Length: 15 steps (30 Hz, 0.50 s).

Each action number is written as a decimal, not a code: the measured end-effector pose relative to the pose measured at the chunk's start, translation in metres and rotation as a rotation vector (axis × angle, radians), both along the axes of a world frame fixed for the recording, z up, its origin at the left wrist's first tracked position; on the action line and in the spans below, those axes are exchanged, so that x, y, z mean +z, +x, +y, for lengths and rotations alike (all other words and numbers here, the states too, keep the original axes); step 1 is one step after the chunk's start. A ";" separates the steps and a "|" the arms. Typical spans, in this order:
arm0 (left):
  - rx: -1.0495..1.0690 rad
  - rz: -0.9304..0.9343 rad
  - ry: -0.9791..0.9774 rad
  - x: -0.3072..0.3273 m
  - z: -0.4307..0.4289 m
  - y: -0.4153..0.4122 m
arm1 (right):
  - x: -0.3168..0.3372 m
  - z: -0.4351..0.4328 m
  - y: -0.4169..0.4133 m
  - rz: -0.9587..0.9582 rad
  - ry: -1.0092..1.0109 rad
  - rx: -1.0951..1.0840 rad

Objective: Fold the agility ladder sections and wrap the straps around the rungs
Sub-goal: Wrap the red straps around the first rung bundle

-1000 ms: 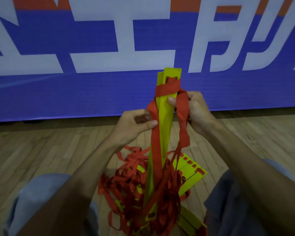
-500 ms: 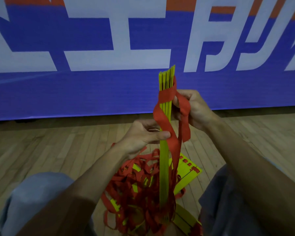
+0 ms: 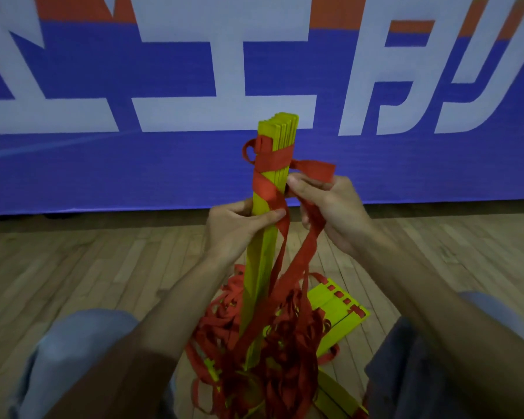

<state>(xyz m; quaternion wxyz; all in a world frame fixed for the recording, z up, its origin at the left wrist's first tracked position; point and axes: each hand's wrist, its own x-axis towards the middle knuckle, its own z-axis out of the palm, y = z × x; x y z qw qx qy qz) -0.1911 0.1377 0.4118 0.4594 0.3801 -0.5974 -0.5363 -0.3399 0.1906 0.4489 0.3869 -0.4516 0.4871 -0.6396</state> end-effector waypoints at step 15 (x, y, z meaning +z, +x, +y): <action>0.015 -0.200 -0.187 -0.012 0.011 -0.015 | -0.013 -0.012 0.001 0.528 -0.030 -0.455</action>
